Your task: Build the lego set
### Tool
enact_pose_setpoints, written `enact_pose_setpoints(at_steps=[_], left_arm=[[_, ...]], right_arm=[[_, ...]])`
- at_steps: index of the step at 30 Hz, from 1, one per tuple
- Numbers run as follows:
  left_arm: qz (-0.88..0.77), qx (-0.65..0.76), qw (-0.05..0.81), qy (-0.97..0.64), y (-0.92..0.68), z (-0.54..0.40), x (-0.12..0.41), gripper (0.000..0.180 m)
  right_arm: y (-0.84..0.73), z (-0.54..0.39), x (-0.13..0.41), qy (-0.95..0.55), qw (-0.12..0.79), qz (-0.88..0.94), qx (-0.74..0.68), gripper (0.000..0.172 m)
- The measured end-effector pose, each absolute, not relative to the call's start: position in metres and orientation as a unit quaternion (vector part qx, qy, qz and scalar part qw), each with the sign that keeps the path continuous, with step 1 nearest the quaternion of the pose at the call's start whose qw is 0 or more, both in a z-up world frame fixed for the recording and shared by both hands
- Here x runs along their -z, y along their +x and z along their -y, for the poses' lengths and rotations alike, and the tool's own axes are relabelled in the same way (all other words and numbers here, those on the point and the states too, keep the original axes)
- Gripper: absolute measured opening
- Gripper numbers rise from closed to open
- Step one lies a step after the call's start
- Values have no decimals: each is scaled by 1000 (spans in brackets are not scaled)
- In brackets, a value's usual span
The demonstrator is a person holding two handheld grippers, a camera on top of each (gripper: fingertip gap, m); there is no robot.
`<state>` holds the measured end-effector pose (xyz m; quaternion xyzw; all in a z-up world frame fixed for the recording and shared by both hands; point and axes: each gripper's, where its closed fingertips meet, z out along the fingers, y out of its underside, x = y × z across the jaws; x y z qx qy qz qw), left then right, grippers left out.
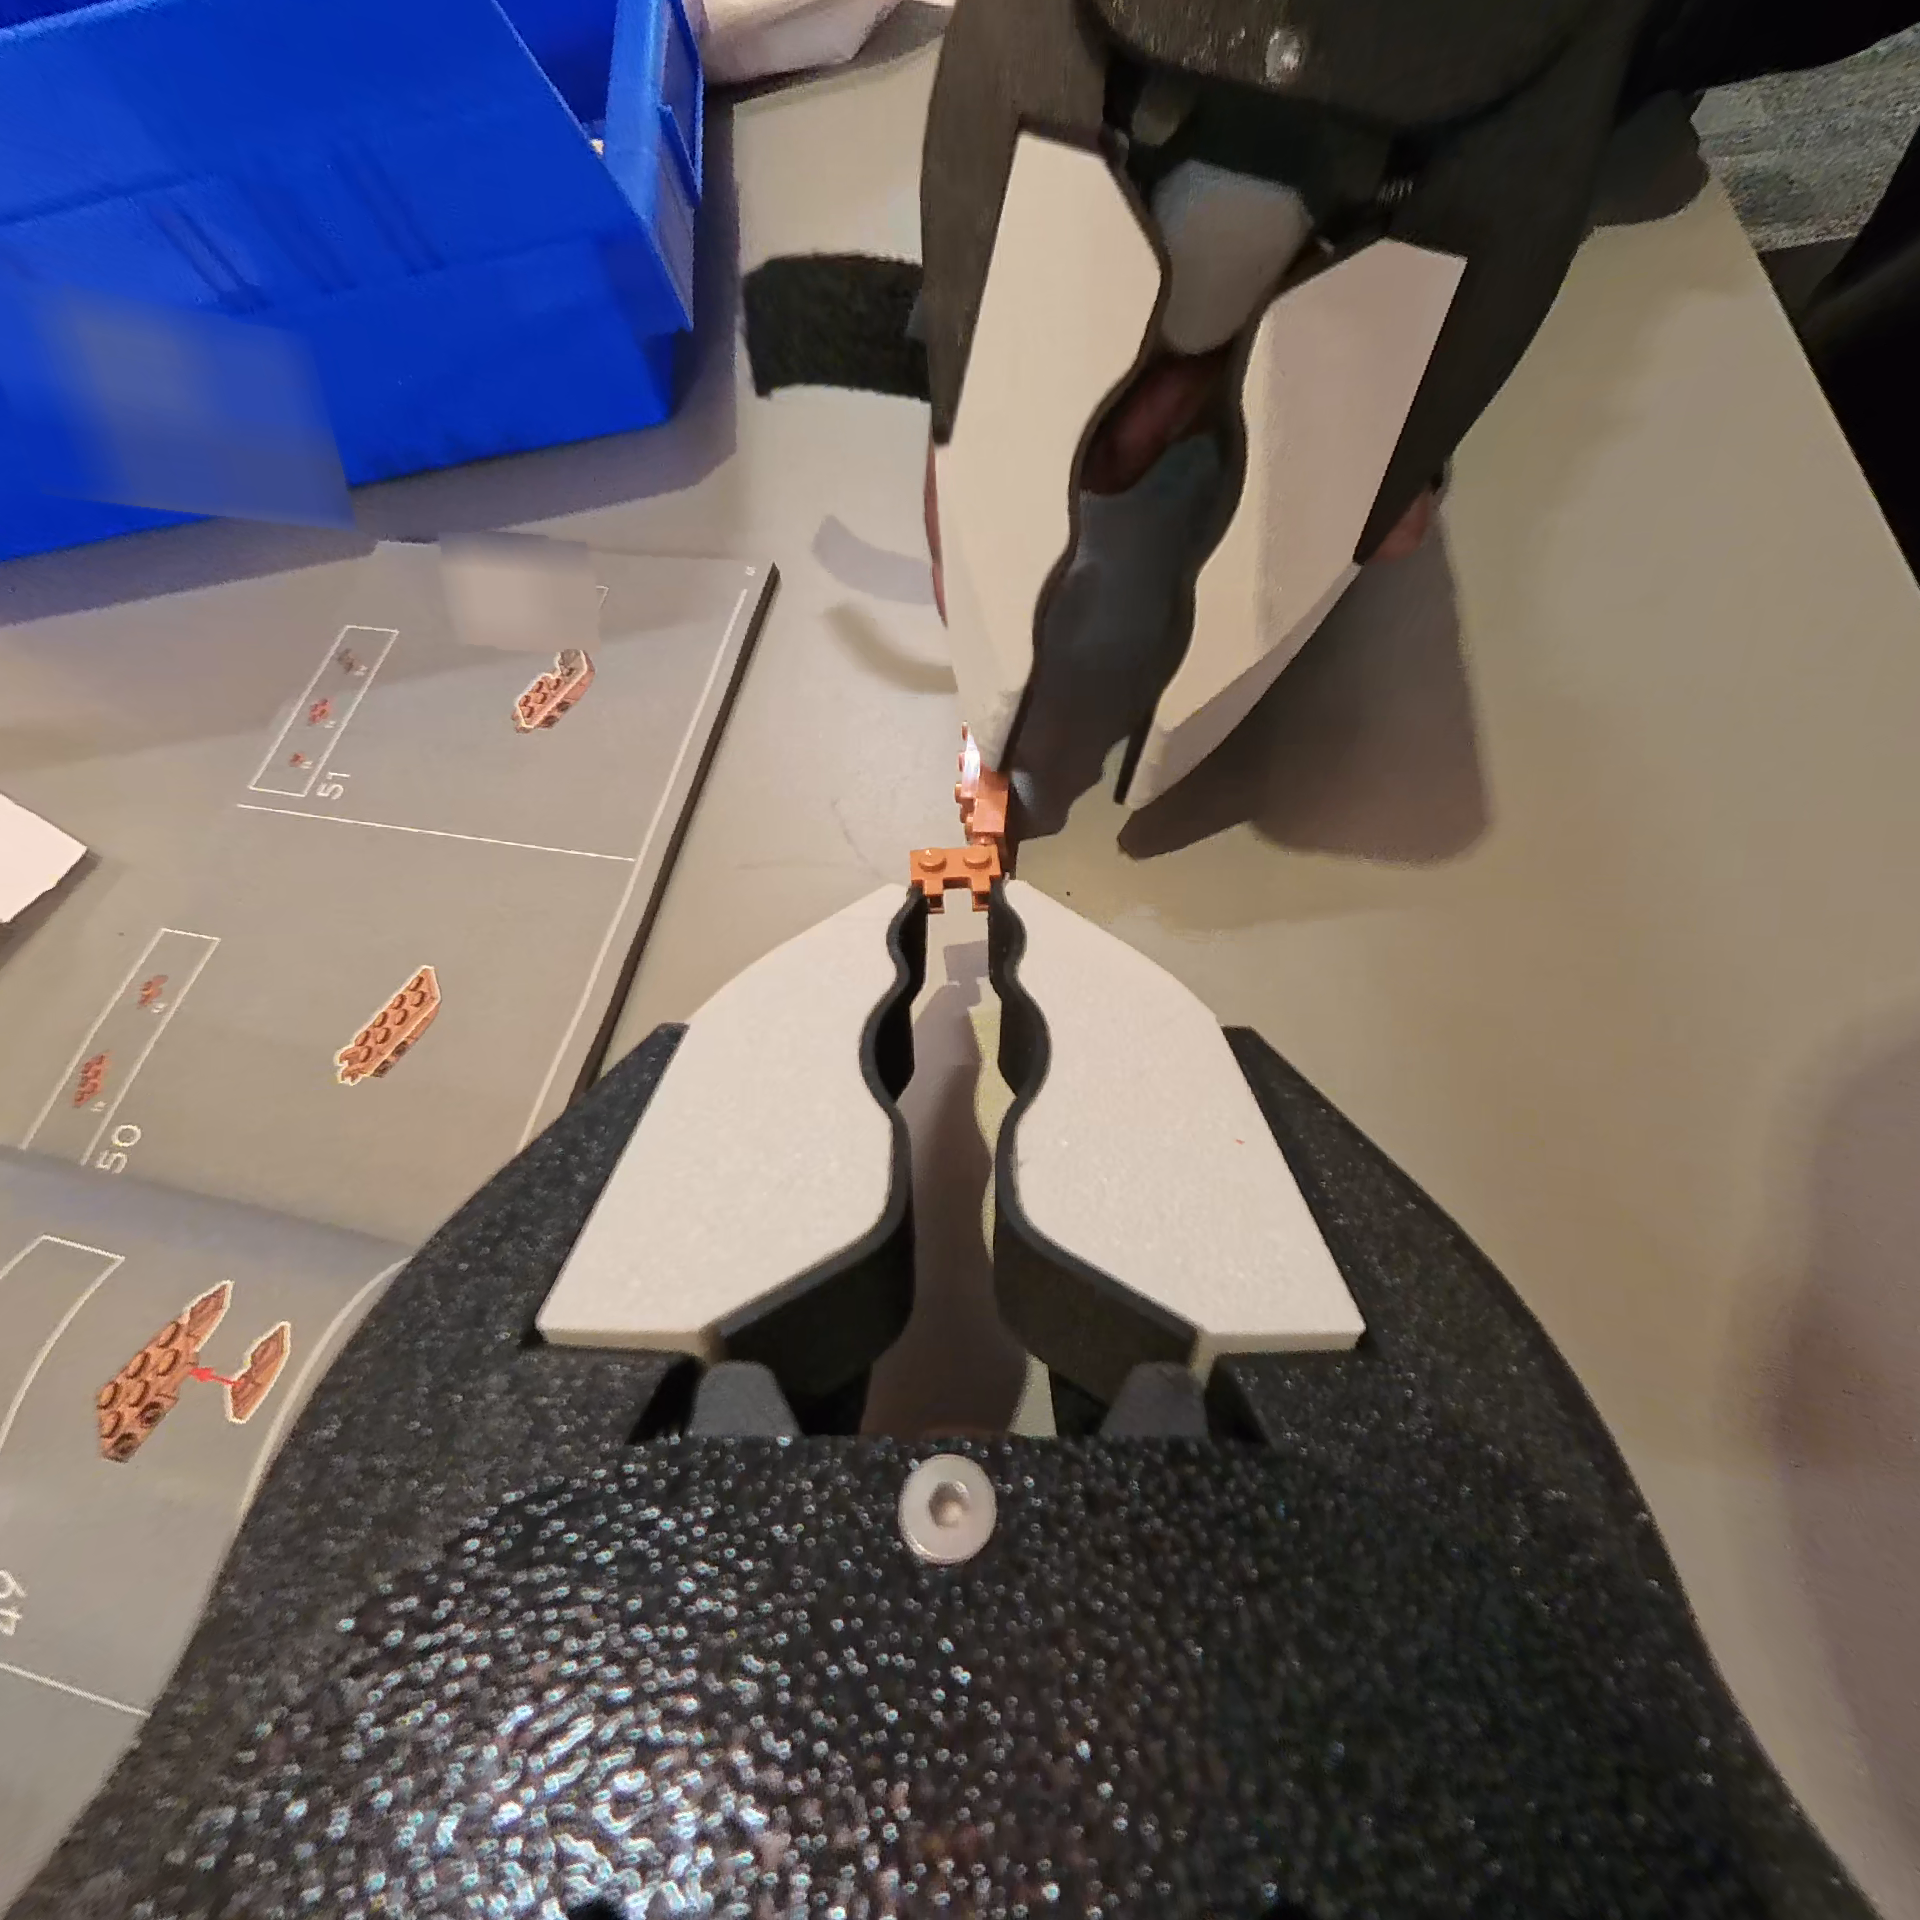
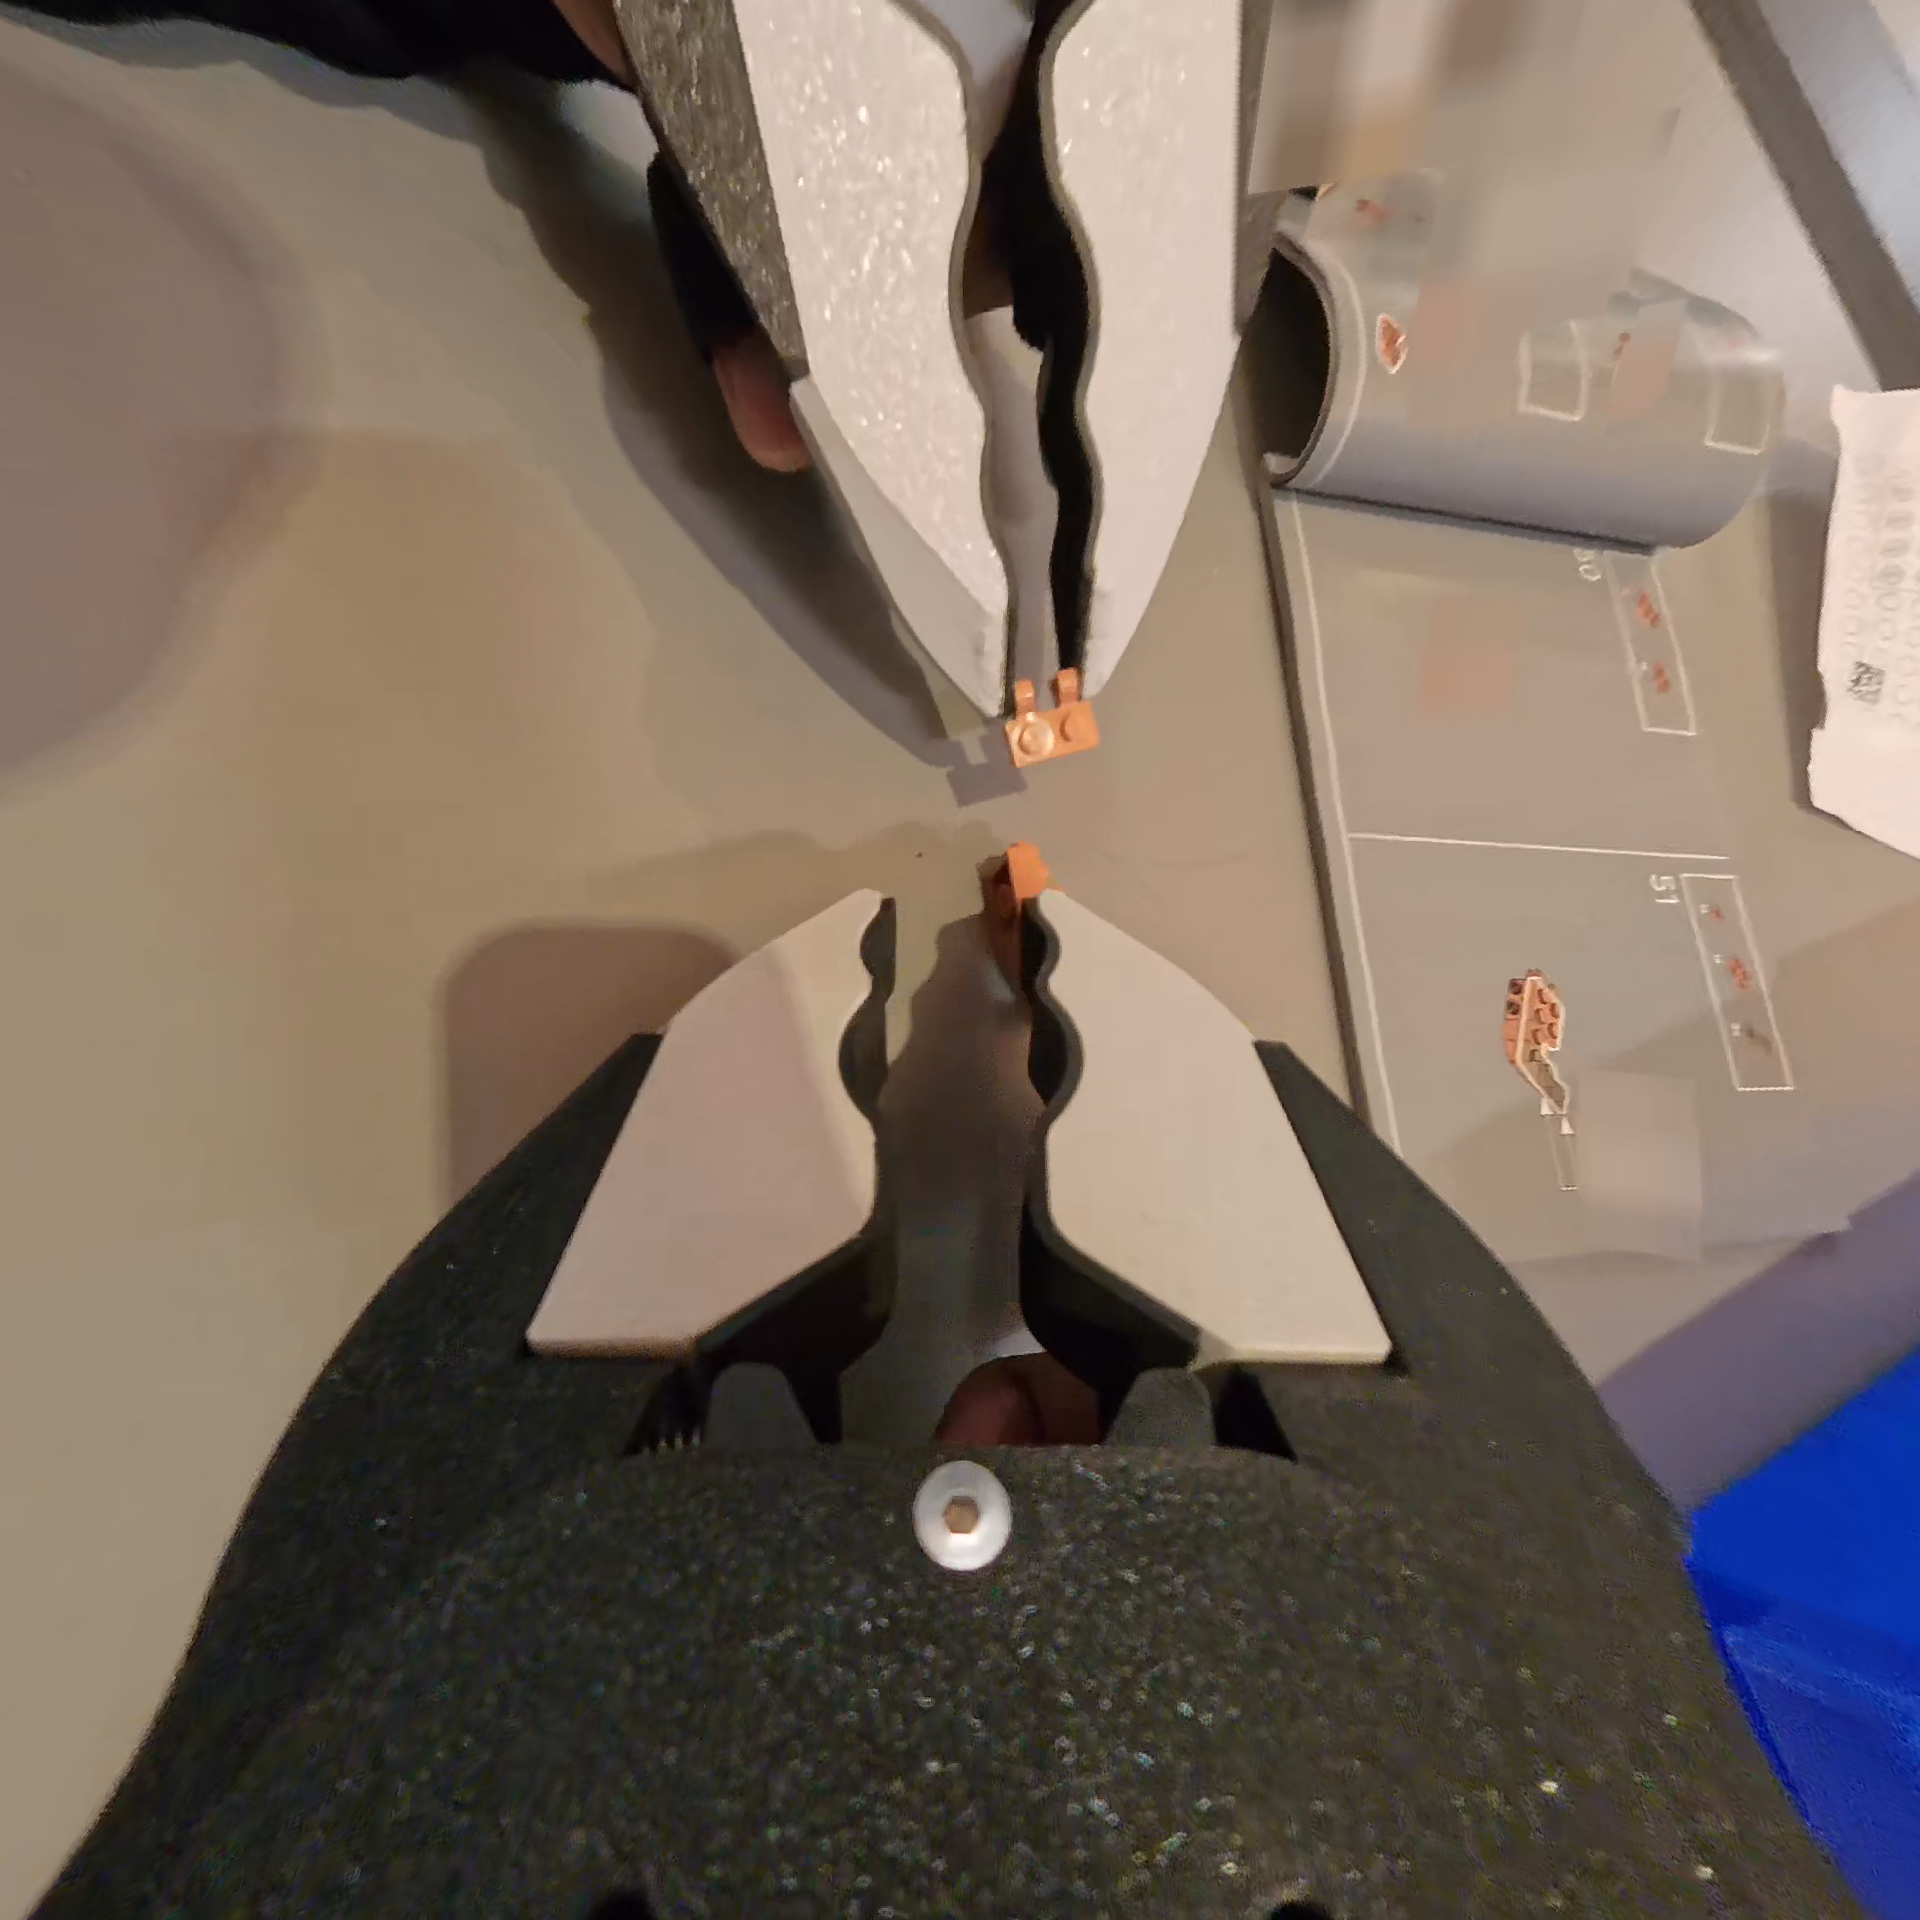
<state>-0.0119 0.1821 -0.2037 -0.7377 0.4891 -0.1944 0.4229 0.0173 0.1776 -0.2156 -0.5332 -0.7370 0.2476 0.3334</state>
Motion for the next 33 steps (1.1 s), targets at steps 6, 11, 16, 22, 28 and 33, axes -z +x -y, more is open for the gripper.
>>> enact_pose_setpoints(at_steps=[6, 11, 16, 22, 28, 33], left_arm=[[-489, 193, 424, -737, -12, -182, 203, 11], [-490, 194, 424, -736, -12, -181, 202, 11], [-493, 199, 417, -737, -11, -179, 204, 11], [-504, 204, 410, -733, -8, -176, 207, 11], [-512, 204, 401, -732, -7, -174, 210, 11], [-515, 202, 397, -732, -6, -173, 211, 11]], right_arm=[[20, -171, 217, -526, 321, 748, -247, 22], [27, -162, 223, -506, 299, 774, -236, 22], [27, -171, 208, -517, 313, 754, -259, 22], [26, -189, 223, -542, 311, 745, -233, 27], [24, -187, 228, -557, 275, 740, -259, 25], [24, -186, 228, -556, 269, 740, -266, 17]])
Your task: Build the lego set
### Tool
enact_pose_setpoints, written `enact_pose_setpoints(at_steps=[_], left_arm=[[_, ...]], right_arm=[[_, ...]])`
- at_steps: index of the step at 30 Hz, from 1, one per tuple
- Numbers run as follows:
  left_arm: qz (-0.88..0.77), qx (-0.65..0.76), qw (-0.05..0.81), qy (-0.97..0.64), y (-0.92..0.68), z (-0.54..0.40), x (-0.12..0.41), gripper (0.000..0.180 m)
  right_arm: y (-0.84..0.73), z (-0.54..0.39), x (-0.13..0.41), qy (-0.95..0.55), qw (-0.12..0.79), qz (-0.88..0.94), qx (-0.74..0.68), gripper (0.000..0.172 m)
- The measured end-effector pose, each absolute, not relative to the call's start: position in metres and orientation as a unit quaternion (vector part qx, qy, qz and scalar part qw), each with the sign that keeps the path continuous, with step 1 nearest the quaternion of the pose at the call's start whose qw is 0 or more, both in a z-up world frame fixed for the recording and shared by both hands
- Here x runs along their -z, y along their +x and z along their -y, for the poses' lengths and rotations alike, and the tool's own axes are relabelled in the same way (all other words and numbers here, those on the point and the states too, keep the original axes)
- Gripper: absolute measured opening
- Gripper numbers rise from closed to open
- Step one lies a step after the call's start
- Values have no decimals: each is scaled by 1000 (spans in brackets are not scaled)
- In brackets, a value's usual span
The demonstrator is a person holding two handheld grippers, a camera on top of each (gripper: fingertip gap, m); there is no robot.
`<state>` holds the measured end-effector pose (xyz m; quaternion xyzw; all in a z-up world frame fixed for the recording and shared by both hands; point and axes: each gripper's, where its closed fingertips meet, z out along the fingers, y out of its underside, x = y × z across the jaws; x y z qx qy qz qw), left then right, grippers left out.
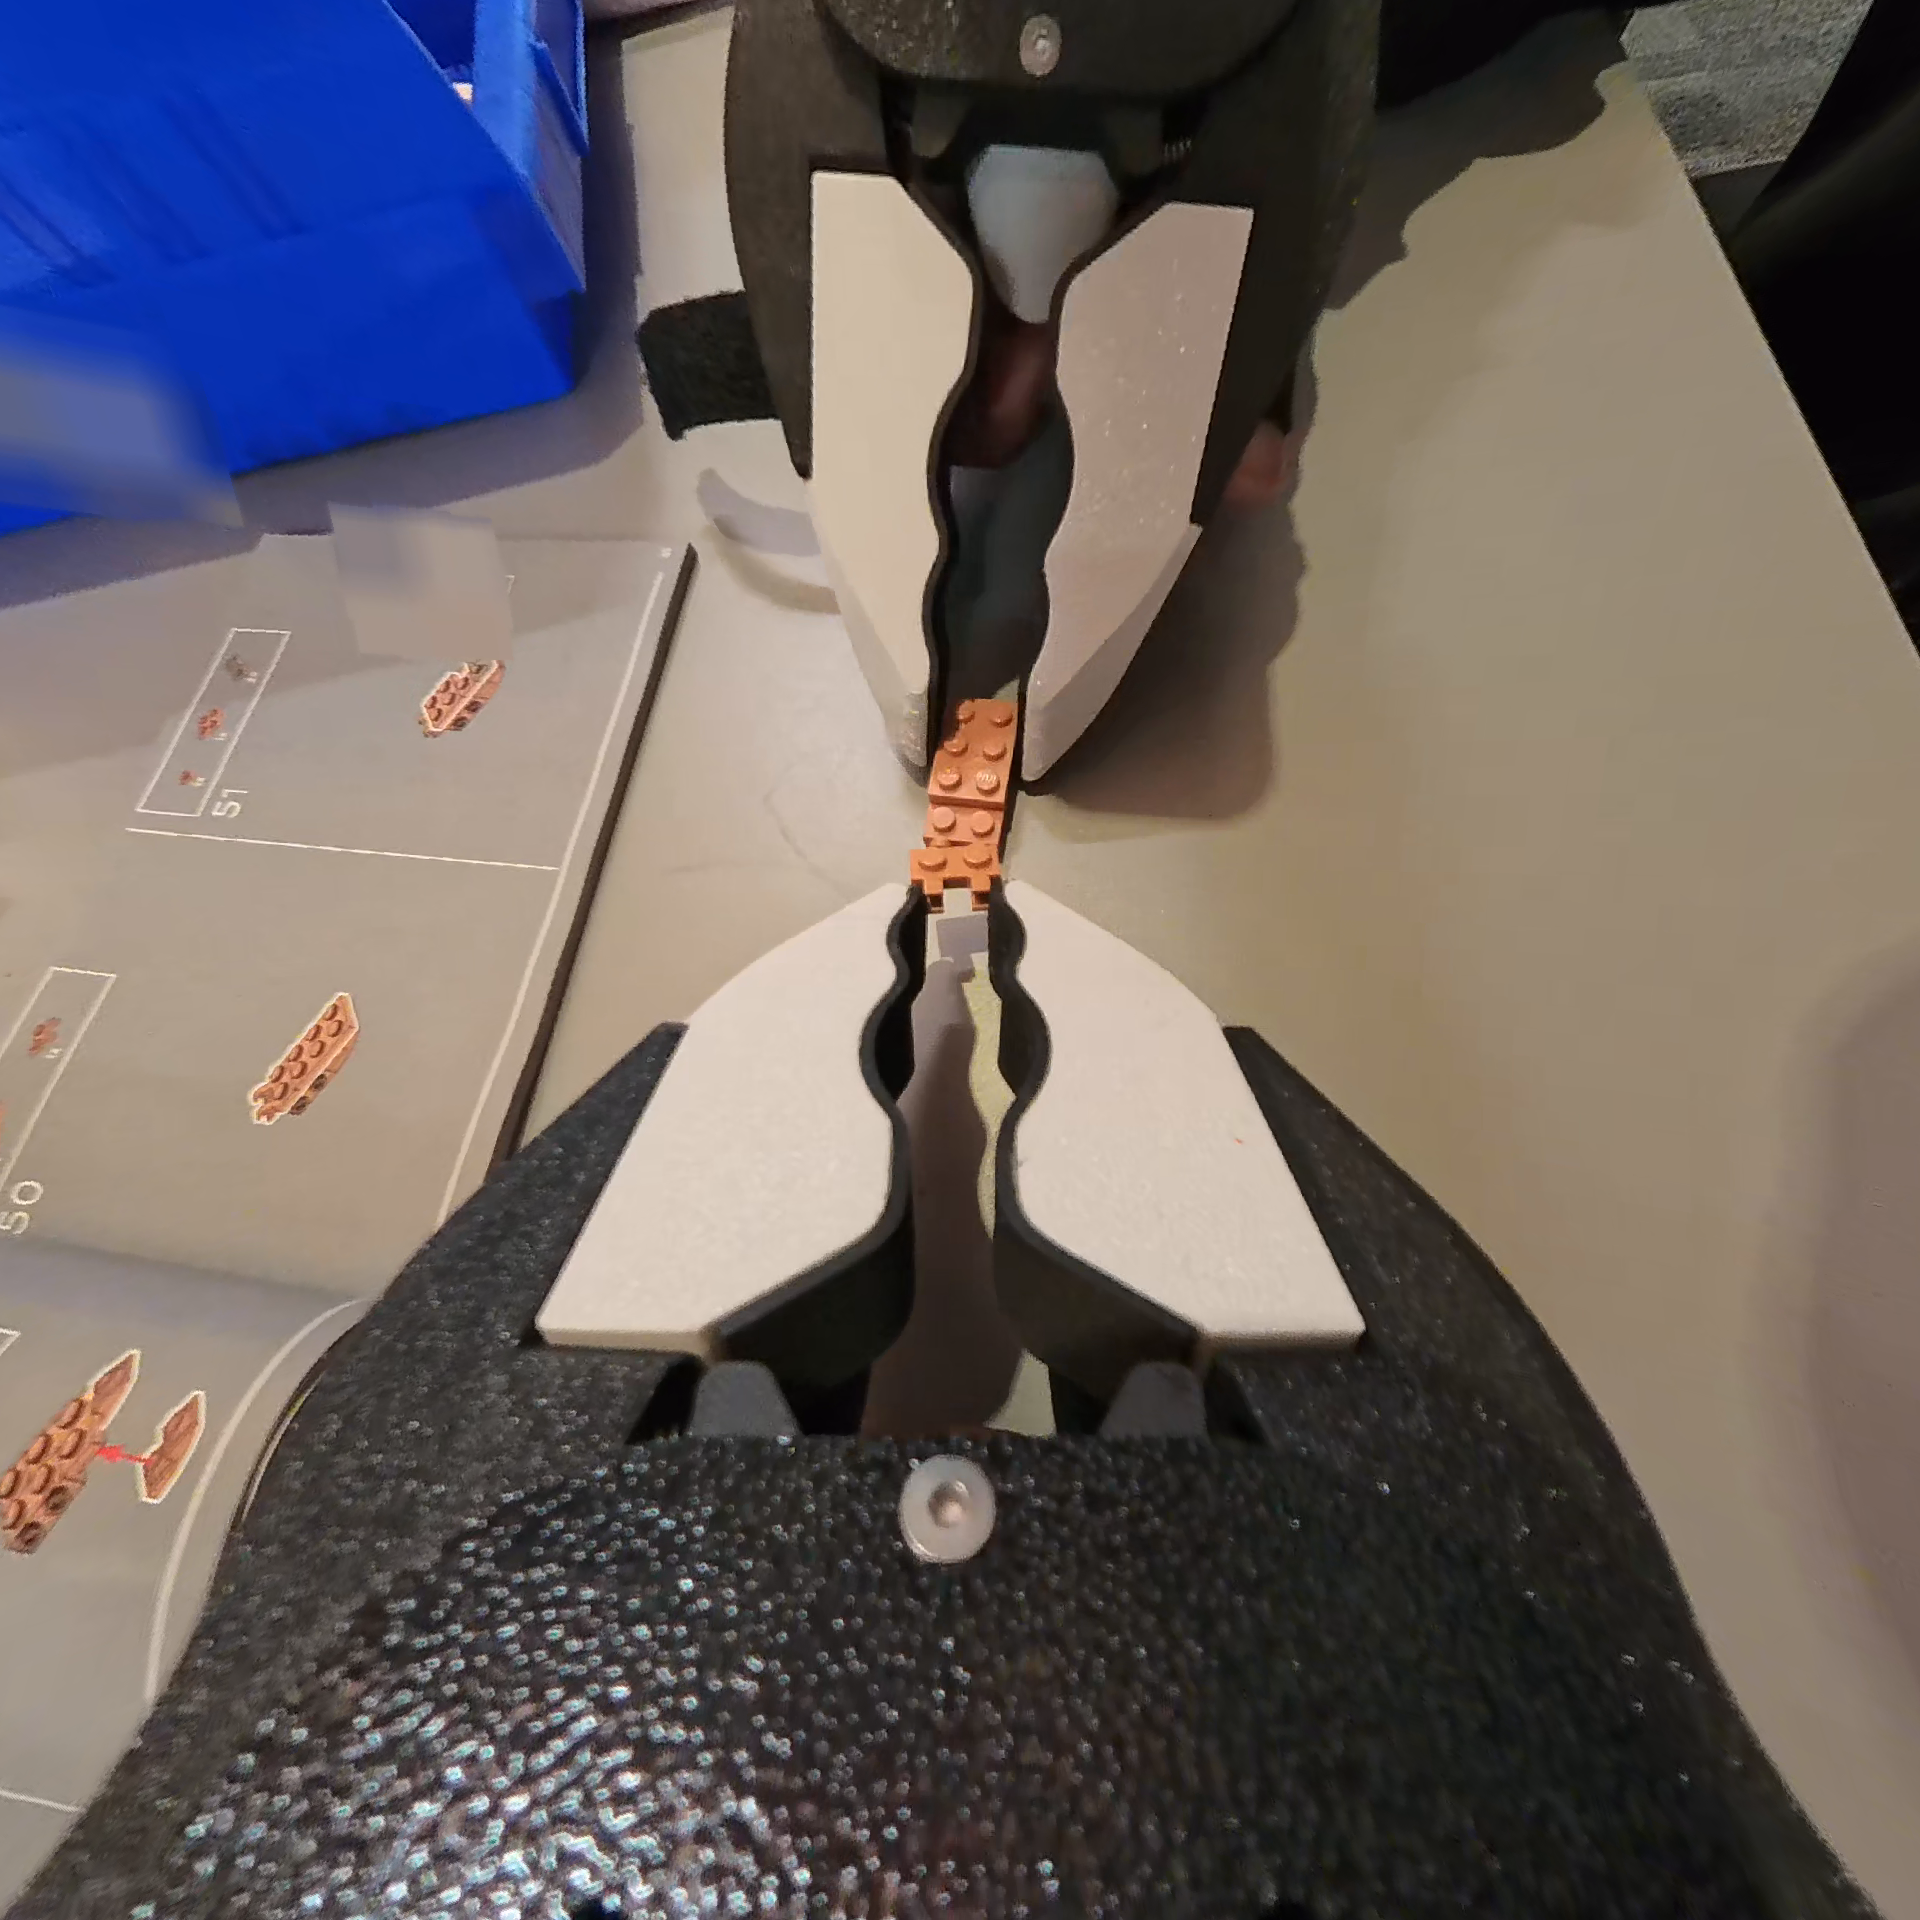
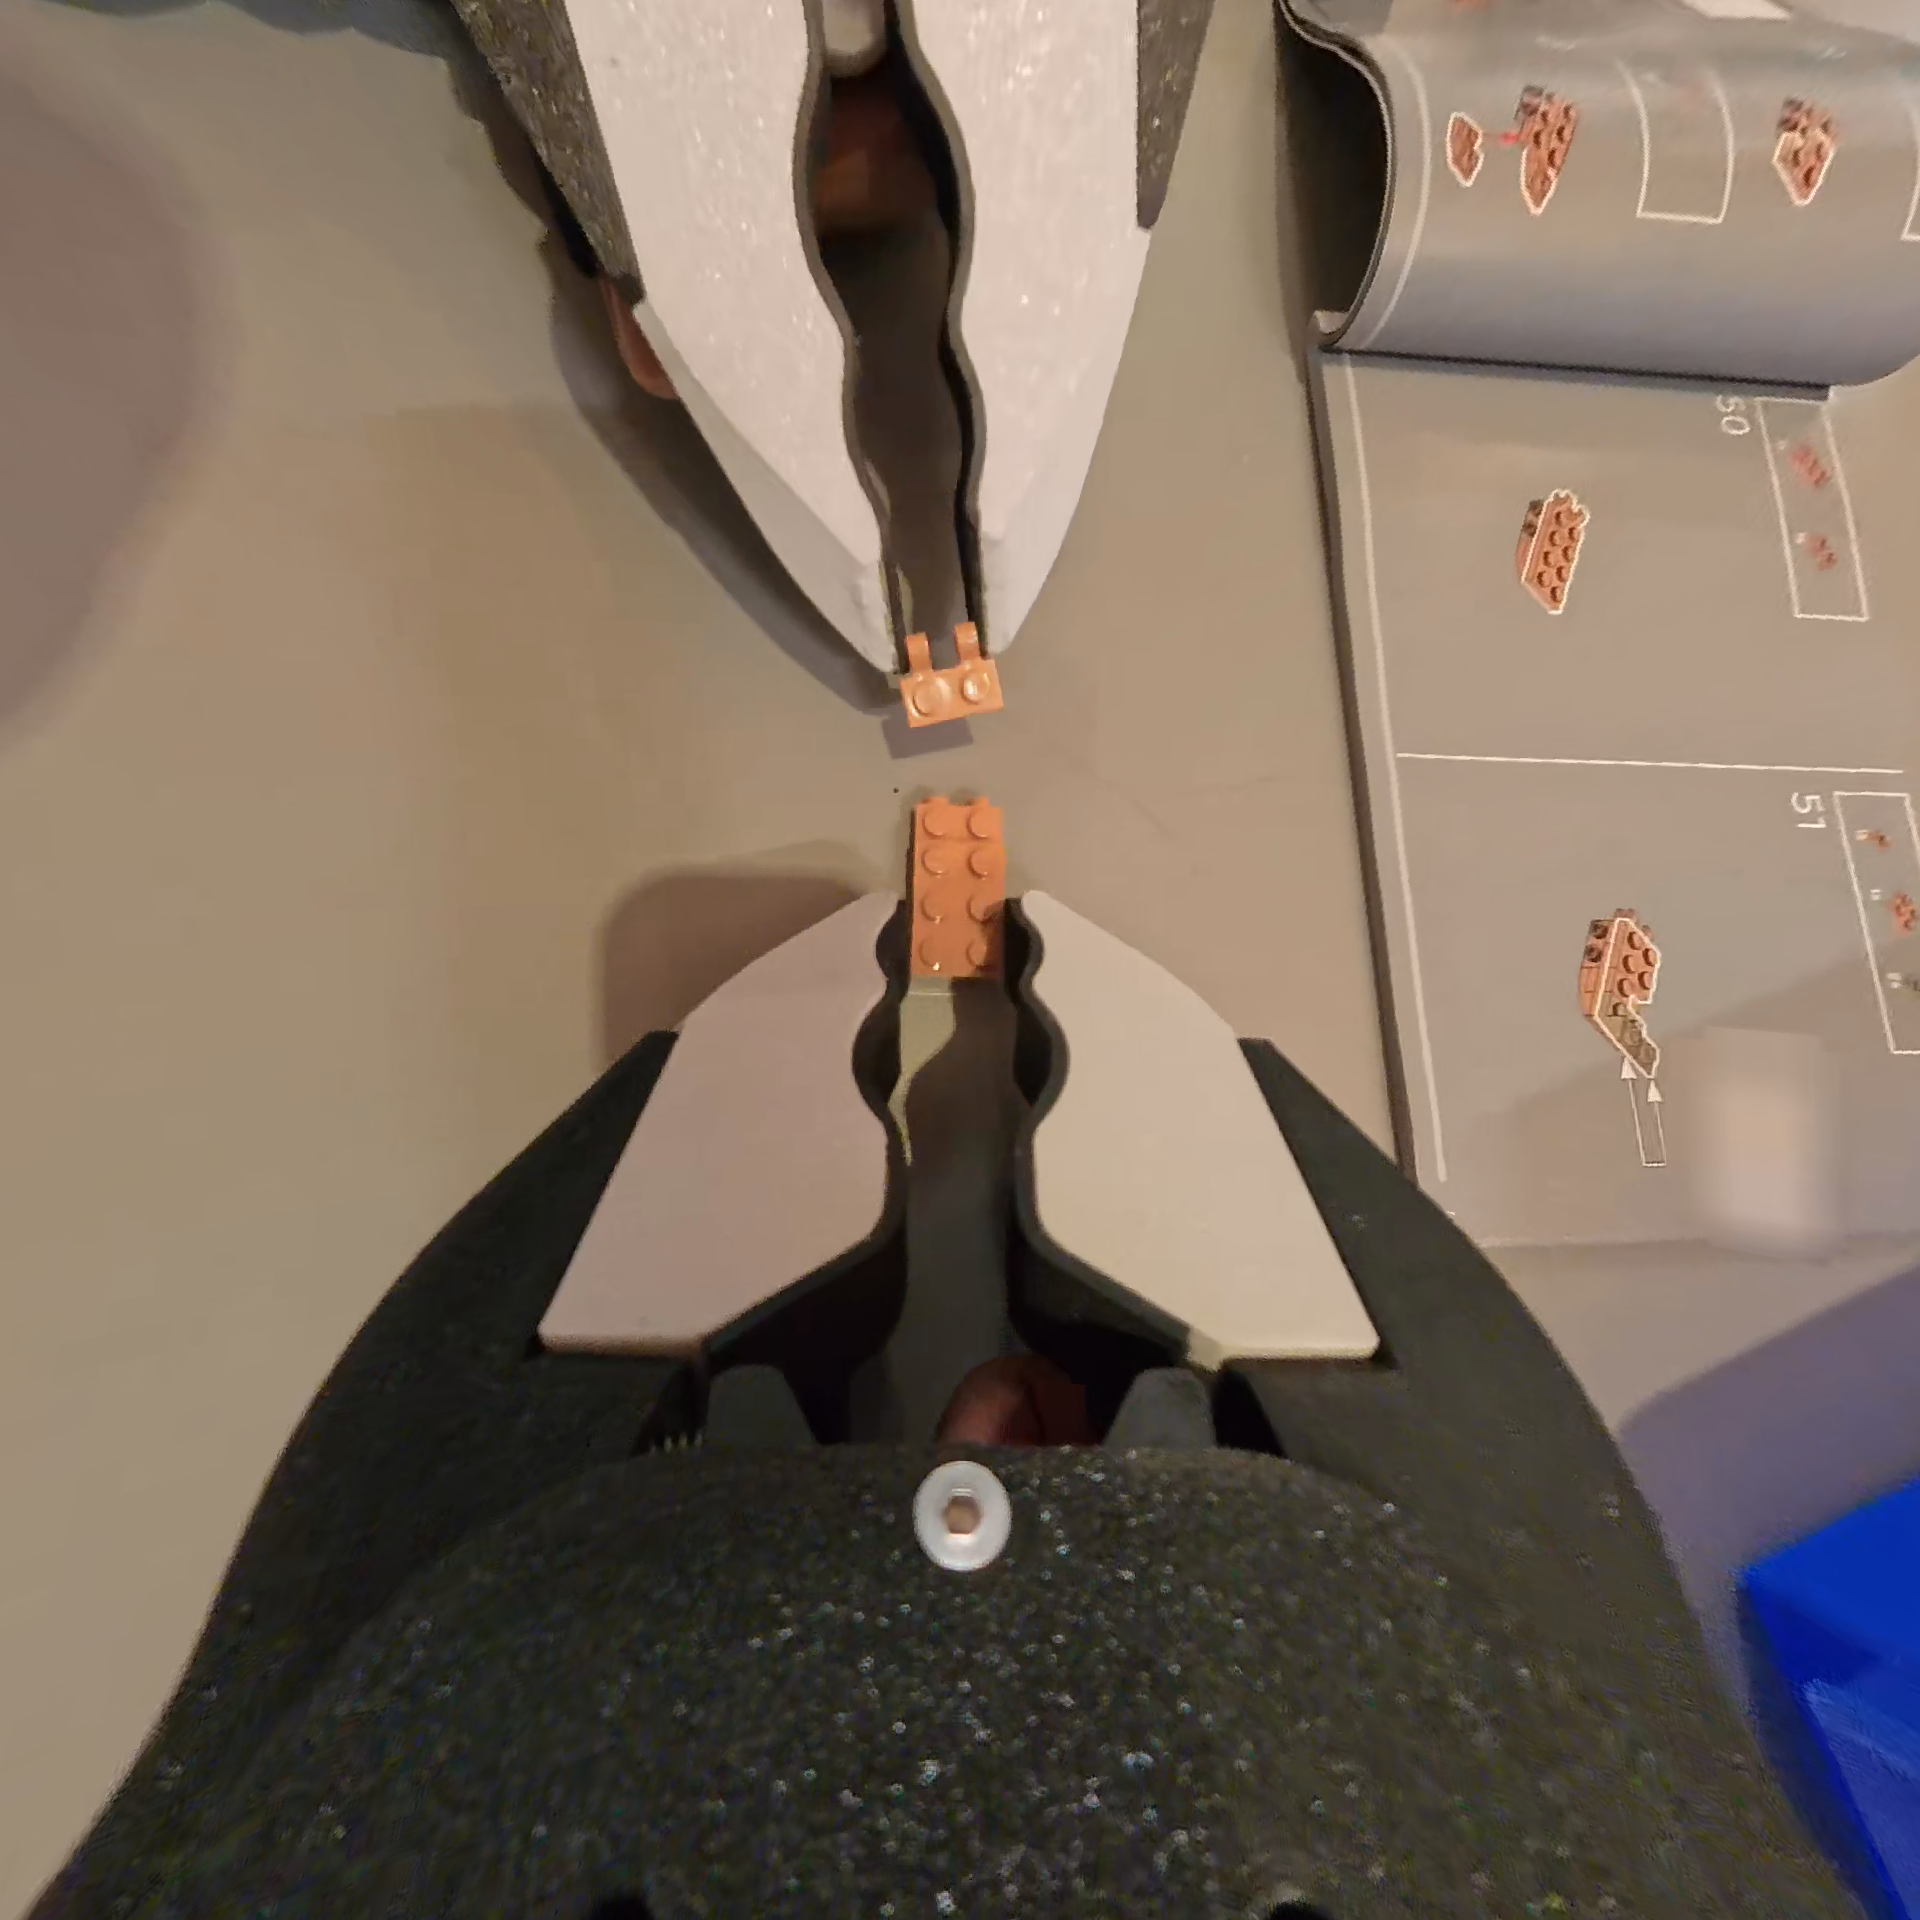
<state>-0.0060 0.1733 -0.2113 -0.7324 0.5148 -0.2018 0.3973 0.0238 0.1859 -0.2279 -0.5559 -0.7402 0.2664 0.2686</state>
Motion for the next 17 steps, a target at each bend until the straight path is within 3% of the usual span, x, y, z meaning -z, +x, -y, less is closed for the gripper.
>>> enact_pose_setpoints(at_steps=[17], left_arm=[[-491, 237, 439, -714, -2, -174, 190, 10]], right_arm=[[20, -183, 210, -519, 325, 729, -307, 17]])
